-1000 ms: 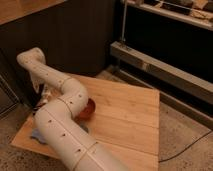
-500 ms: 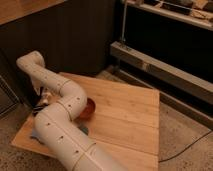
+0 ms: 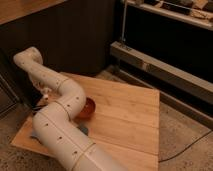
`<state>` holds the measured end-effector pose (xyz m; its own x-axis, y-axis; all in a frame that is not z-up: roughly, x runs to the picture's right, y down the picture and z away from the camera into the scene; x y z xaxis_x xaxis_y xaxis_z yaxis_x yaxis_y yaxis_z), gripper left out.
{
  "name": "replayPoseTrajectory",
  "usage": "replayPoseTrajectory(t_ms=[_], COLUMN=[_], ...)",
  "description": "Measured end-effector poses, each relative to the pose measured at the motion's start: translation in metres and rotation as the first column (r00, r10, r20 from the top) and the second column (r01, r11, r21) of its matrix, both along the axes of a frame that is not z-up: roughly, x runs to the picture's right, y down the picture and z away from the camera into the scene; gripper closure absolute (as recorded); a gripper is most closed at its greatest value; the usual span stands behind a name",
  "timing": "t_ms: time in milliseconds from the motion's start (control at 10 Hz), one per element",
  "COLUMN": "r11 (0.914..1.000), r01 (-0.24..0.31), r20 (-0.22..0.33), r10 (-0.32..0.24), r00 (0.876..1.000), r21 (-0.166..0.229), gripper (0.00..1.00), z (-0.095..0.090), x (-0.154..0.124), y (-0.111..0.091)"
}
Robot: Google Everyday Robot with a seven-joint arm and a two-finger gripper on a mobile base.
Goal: Place the bottle in the ceramic bowl
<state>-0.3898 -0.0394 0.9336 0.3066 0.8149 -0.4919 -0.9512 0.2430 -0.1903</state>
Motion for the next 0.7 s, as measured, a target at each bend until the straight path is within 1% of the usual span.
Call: replayPoseTrajectory(t_ms=[100,300,400,500,700], r11=[1.0,0.9998,0.9997,0.9997,0.9996], r01=[0.005,0.017,0.017,0.014,0.02], r20=[-0.02,-0.073,-0.085,-0.101,-0.124], r10=[-0.005,-0.016,-0.016,-0.012,-0.017], r00=[1.0,0.997,0.996,0.995,0.992], r21=[0.007,0.013,0.016,0.02,0.02], gripper=[0.99,1.0,1.0,1.0,1.0], z=[-0.002,-0.009,-0.012,-0.018,-0.027], x=[0.007,0.023,0.028,0.036,0.044], y=[-0.005,-0.014,-0.017,-0.025,-0.032])
